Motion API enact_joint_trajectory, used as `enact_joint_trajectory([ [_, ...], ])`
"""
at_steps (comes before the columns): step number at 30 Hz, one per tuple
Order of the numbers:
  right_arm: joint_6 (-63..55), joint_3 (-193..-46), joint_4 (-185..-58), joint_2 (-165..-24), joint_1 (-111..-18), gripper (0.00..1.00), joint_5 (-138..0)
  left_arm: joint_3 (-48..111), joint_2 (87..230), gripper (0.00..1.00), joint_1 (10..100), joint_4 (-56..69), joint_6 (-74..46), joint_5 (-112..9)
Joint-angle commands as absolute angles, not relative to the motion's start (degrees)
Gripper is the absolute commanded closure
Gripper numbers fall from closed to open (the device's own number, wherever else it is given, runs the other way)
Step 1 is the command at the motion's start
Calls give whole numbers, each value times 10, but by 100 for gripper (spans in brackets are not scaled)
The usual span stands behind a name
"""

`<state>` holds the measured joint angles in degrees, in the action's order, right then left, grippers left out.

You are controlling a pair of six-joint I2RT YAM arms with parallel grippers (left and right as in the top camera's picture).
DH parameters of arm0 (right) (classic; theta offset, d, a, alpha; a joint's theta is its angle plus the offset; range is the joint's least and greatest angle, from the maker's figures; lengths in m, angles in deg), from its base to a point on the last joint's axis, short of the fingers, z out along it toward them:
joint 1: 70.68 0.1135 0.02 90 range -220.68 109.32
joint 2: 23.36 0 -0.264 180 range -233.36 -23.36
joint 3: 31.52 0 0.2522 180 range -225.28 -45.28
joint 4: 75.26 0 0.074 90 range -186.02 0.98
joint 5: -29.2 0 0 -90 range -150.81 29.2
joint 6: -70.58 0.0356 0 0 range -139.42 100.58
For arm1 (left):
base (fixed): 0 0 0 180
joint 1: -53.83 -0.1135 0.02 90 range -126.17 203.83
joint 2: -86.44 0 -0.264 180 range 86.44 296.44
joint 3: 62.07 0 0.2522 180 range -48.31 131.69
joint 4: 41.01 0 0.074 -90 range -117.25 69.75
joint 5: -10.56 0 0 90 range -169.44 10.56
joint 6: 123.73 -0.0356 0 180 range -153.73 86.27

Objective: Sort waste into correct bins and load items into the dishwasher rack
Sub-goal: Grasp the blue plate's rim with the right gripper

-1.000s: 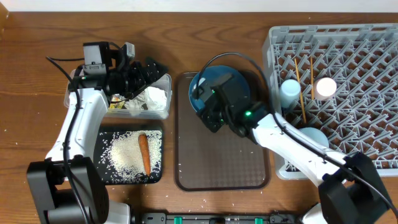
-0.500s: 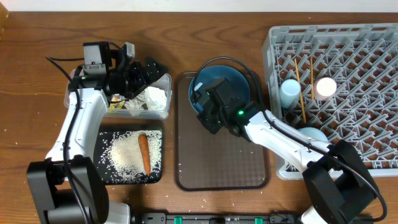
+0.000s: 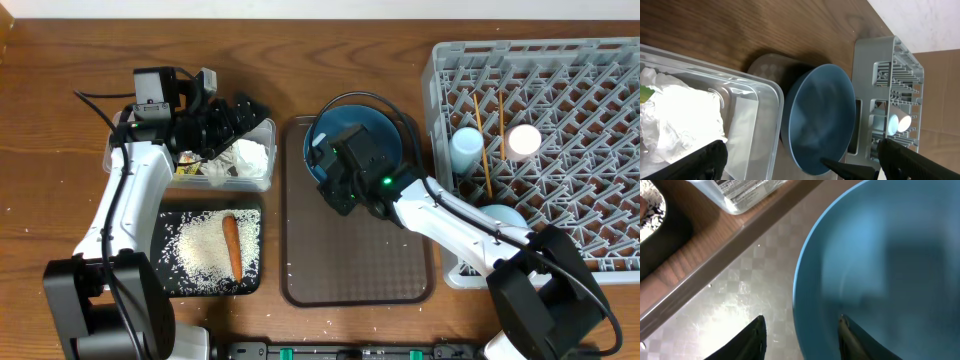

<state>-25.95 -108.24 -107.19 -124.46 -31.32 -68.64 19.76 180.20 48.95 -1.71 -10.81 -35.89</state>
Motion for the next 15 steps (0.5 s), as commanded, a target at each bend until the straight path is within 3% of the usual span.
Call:
enact_joint_trajectory([
  [1,-264,-1086,-1073,-1247,-311,54,-681,202,1800,2,487,-16,-103,-352],
  [11,-285,-1082,-1072,-1247,-311,55,-681,202,1800,2,487,-16,-103,-352],
  [15,-285,-1082,-1073,-1247,-311,60,-681,202,1800,2,487,-16,-103,-352],
])
